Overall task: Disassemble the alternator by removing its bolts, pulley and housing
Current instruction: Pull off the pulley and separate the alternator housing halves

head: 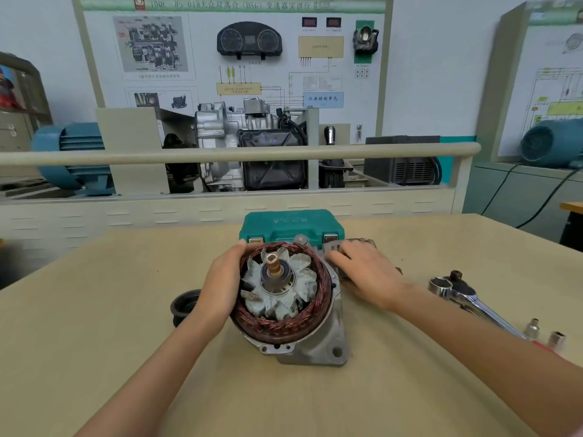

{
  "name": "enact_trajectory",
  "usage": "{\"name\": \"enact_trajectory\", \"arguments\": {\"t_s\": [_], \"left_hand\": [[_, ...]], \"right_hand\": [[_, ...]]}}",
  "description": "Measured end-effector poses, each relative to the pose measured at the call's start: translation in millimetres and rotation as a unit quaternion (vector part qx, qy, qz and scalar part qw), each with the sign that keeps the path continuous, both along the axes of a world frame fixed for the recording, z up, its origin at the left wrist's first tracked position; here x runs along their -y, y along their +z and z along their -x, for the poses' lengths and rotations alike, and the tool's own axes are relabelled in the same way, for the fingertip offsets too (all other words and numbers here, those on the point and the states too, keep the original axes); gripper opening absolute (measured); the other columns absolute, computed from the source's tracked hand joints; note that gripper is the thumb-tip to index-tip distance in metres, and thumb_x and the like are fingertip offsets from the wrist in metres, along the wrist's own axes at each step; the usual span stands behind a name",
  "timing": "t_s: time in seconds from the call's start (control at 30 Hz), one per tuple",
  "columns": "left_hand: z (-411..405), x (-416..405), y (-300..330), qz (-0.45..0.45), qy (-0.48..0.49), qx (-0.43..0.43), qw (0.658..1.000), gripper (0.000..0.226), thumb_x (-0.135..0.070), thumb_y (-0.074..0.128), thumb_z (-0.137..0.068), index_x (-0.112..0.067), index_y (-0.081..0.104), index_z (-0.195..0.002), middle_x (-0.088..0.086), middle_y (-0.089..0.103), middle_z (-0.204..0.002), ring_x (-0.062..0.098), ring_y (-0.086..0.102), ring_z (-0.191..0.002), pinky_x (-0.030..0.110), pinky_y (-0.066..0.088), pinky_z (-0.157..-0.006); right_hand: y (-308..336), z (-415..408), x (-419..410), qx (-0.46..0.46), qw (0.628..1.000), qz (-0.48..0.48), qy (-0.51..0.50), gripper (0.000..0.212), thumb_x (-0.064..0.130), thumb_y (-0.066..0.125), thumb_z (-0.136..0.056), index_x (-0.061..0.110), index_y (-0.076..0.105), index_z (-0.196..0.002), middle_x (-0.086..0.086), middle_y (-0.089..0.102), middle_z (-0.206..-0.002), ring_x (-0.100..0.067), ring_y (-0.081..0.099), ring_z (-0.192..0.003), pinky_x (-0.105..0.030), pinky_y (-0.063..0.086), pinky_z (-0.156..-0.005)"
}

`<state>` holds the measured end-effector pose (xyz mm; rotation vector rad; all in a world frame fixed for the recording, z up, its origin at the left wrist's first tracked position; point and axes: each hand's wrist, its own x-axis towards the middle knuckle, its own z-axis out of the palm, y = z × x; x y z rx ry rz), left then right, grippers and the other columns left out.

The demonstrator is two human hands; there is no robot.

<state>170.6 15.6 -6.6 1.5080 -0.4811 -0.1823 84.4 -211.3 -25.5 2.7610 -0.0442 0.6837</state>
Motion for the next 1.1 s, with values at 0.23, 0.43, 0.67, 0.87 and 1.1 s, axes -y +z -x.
{"name": "enact_trajectory", "arguments": {"t_s": [0.23, 0.43, 0.67, 0.87, 1.1], "left_hand": [[2.9, -0.8, 1.1, -0.005, 0.005, -0.006, 1.000, 0.042, -0.030, 0.032, -0.100, -0.026, 0.074, -0.091, -0.003, 0.076, -0.087, 0.011, 0.072, -0.081, 0.030, 0.050, -0.073], [4.9, -0.5, 2.1, 0.006, 0.008, -0.016, 1.000, 0.041, -0.030, 0.033, -0.101, -0.024, 0.073, -0.093, -0.003, 0.076, -0.085, 0.011, 0.072, -0.079, 0.028, 0.048, -0.067], [5.0, -0.8, 1.8, 0.002, 0.011, -0.017, 1.000, 0.042, -0.030, 0.033, -0.101, -0.023, 0.074, -0.095, 0.000, 0.076, -0.090, 0.016, 0.071, -0.087, 0.032, 0.051, -0.076], [4.7, -1.0, 1.4, 0.004, 0.013, -0.017, 1.000, 0.042, -0.030, 0.033, -0.101, -0.024, 0.074, -0.091, -0.001, 0.076, -0.089, 0.015, 0.072, -0.085, 0.031, 0.051, -0.074], [7.3, -1.0, 1.6, 0.022, 0.019, -0.016, 0.999, 0.041, -0.023, 0.036, -0.099, -0.024, 0.074, -0.084, -0.001, 0.076, -0.086, 0.012, 0.072, -0.078, 0.029, 0.050, -0.068]], "right_hand": [[-13.3, 15.4, -9.4, 0.037, 0.986, -0.163, -0.012, 0.055, 0.047, 0.049, -0.090, 0.038, 0.032, -0.142, -0.004, 0.021, -0.147, -0.017, 0.010, -0.135, -0.040, -0.004, -0.113], [-24.2, 17.3, -13.5, 0.091, 0.946, -0.288, -0.119, 0.065, 0.059, 0.051, -0.085, 0.033, 0.032, -0.142, -0.007, 0.010, -0.156, -0.023, 0.013, -0.144, -0.051, 0.002, -0.114], [-30.5, 5.3, -15.3, 0.102, 0.942, -0.318, -0.028, 0.034, 0.035, 0.064, -0.086, 0.017, 0.052, -0.112, -0.009, 0.001, -0.157, -0.024, 0.033, -0.137, -0.027, 0.034, -0.106], [-17.7, -9.8, 10.4, 0.038, 0.949, -0.311, -0.013, 0.035, 0.032, 0.068, -0.085, 0.015, 0.052, -0.110, 0.000, 0.000, -0.160, -0.017, 0.028, -0.140, -0.025, 0.031, -0.105], [-34.0, -15.9, 16.8, 0.025, 0.958, -0.277, -0.064, 0.034, 0.028, 0.058, -0.091, 0.015, 0.050, -0.121, 0.001, -0.009, -0.159, -0.023, 0.035, -0.137, -0.035, 0.042, -0.100]]}}
